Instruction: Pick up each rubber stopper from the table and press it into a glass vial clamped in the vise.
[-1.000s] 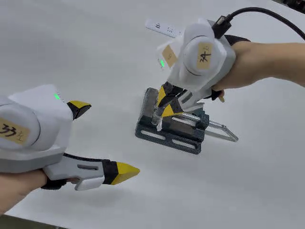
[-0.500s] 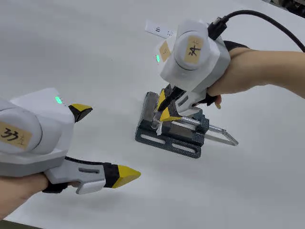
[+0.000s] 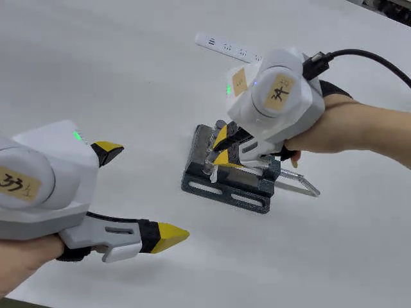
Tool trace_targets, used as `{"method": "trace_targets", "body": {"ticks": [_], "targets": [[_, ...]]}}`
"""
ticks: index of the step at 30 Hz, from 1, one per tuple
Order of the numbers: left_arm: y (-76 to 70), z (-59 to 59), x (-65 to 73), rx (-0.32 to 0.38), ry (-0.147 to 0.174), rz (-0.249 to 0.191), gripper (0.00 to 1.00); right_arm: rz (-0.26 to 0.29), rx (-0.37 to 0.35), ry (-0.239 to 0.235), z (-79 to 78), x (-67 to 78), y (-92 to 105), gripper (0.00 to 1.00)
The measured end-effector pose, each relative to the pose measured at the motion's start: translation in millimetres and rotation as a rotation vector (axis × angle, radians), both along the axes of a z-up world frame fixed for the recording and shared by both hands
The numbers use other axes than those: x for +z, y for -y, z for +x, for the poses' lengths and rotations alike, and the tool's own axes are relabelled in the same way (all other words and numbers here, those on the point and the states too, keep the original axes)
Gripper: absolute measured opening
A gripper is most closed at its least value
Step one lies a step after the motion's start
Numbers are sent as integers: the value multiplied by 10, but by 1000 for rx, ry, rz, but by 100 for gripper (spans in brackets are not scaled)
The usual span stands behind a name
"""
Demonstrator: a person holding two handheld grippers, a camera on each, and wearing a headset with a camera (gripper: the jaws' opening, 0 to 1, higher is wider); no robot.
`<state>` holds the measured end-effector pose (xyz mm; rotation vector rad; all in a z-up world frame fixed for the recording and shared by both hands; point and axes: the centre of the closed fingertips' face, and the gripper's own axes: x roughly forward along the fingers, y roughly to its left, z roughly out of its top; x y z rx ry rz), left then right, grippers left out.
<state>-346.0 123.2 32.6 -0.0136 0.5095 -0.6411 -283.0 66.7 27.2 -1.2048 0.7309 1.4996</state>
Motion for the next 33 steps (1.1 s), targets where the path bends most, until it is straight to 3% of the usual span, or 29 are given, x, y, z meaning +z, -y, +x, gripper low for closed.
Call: {"method": "trace_targets", "body": {"ticks": [8,10,20,33], "targets": [[19,8,23,-2,4,-2,95,-44,-56,9,-20,-9,-41,4],[11,7,21,-2,5,-1,95,-50,-36,24,-25,-7,-21,4],[-1,1,24,5,5,-2,94,-12,-10,13,-6,3,-15,6],[-23,-18,-7,5,-1,-2,93,5,20,32,-3,9,-22,11]]}}
